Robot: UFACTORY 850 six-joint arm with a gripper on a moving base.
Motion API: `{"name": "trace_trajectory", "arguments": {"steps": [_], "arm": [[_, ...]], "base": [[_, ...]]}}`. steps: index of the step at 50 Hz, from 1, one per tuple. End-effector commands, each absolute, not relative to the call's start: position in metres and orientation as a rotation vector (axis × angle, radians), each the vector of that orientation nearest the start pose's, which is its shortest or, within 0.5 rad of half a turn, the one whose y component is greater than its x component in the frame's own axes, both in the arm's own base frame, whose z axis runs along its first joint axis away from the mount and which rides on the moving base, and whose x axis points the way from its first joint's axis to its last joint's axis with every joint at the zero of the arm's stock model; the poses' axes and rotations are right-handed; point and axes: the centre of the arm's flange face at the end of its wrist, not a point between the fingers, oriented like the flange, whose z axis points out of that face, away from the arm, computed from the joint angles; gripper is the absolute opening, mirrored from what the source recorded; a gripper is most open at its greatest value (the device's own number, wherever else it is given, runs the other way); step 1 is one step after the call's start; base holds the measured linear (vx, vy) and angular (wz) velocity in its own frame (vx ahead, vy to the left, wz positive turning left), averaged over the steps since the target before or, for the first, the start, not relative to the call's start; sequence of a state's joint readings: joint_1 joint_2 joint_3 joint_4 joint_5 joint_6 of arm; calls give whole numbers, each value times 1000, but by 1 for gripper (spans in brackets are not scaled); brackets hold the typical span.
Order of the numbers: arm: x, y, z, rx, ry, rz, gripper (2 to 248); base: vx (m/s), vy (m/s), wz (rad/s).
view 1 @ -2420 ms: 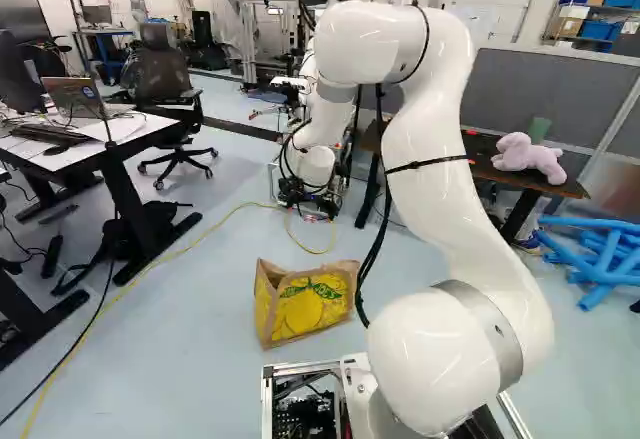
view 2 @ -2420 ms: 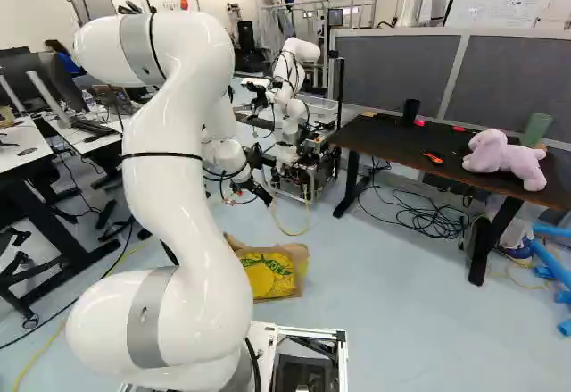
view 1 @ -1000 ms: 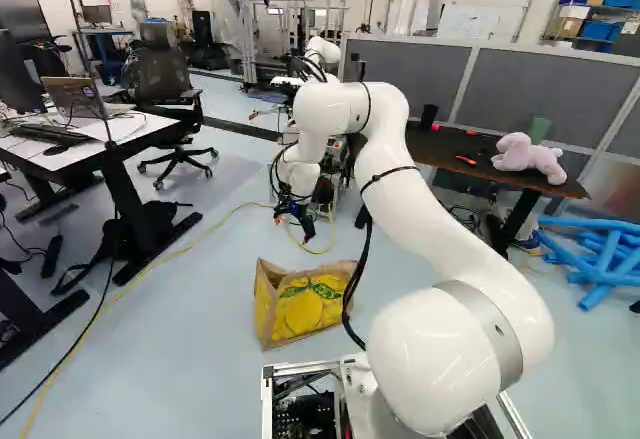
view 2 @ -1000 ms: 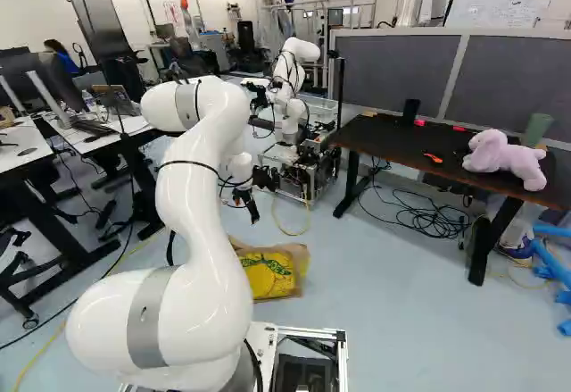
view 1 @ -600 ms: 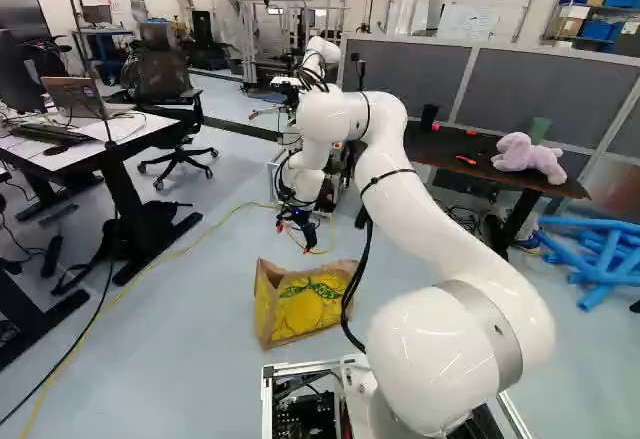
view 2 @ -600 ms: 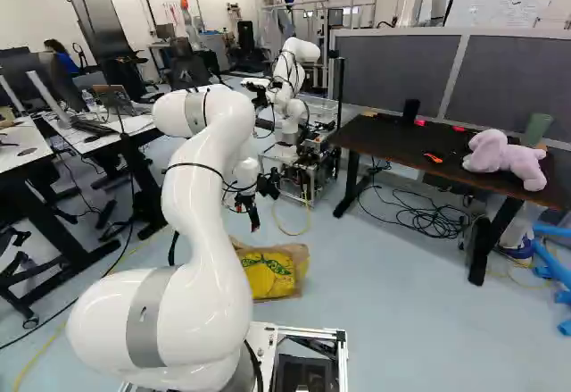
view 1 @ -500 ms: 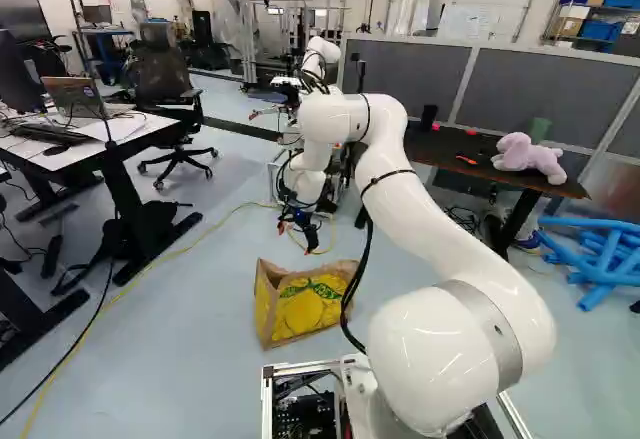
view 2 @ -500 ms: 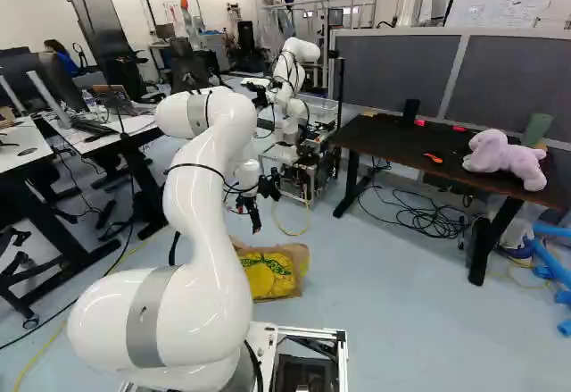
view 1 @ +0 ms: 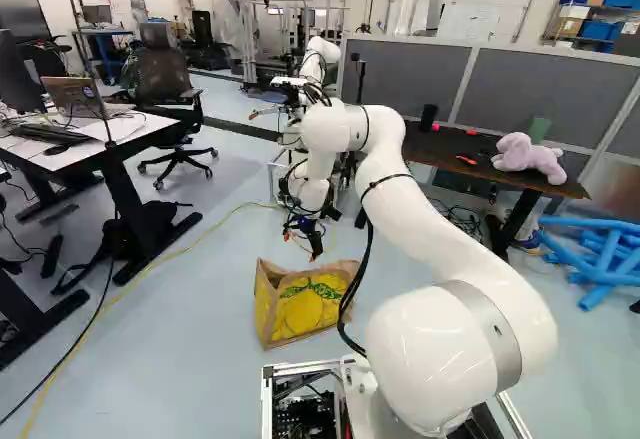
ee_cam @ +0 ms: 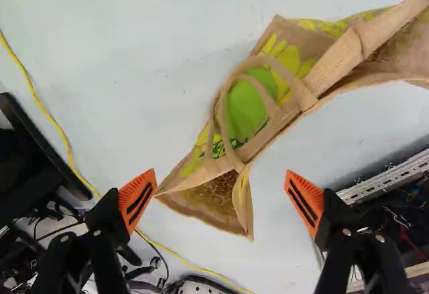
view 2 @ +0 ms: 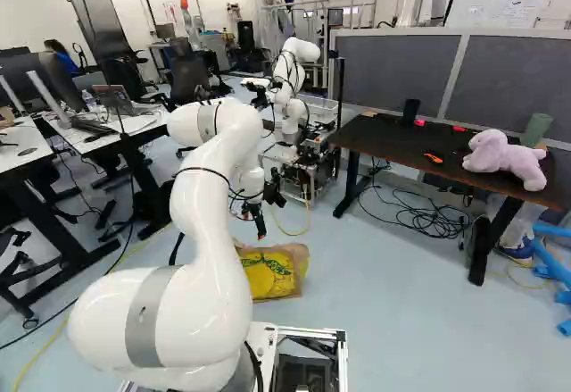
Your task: Pick up the bag on the ground and place it on the table
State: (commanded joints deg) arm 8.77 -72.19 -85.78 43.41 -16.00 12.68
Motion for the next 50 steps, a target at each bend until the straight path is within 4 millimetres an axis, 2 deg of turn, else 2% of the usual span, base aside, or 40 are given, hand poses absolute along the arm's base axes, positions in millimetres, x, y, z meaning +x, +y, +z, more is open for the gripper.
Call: {"name": "trace_trajectory", "arguments": {"steps": [16, 42, 50], "arm": [[611, 112, -8, -2724, 1176, 127, 247], [612, 112, -48, -2571, 1517, 173, 247], [613, 112, -61, -2552, 1555, 180, 247]], "base": [[0, 0, 0], [0, 0, 0], [0, 0, 0]]}}
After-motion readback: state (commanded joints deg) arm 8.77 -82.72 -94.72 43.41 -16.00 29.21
